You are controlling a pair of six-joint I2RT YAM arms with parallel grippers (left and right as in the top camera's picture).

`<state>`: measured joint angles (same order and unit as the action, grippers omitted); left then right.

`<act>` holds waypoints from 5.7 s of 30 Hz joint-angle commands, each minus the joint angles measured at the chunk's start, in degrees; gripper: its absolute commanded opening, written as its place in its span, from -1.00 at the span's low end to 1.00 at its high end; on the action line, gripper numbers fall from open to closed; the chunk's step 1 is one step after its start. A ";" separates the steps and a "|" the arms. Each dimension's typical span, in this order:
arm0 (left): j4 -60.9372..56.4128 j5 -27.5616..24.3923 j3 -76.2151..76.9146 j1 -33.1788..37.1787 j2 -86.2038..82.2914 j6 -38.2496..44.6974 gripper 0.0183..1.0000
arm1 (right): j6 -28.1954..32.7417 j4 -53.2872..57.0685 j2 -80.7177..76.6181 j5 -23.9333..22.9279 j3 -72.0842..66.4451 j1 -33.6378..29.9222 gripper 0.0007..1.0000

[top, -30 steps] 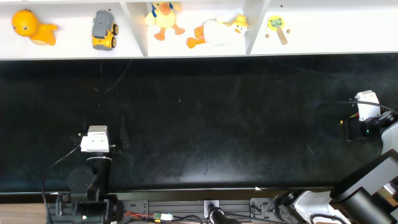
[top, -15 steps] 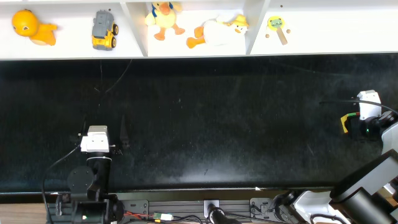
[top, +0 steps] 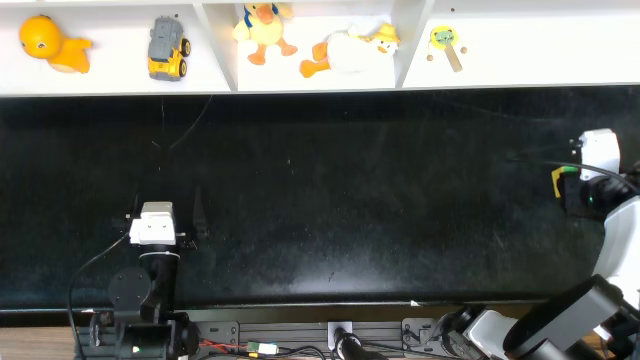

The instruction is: Store Toys

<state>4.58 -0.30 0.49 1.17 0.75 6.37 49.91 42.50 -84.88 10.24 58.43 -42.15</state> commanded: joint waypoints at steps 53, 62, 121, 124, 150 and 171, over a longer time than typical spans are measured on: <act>0.28 0.44 -0.04 0.33 -0.63 0.90 1.00 | -25.09 -11.08 -28.26 2.40 34.56 17.53 -0.43; 0.28 0.44 -0.04 0.33 -0.63 0.90 1.00 | -26.47 -13.42 -28.26 2.36 34.56 17.53 -0.36; 0.28 0.44 -0.04 0.33 -0.63 0.90 1.00 | -52.61 -36.00 39.69 -19.12 -39.12 47.76 0.99; 0.26 0.44 -0.04 0.33 -0.63 0.90 1.00 | -54.34 -37.11 46.16 -19.17 -42.69 47.69 0.99; 0.28 0.44 -0.04 0.33 -0.63 0.90 1.00 | -54.64 -45.05 77.24 -18.69 -58.18 44.37 0.99; 0.28 0.44 -0.04 0.33 -0.63 0.90 0.99 | -54.64 -38.80 84.72 -17.55 -58.18 43.60 0.99</act>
<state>4.60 -0.16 0.49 1.17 0.75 6.39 -4.49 3.92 -0.80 -7.70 1.06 1.56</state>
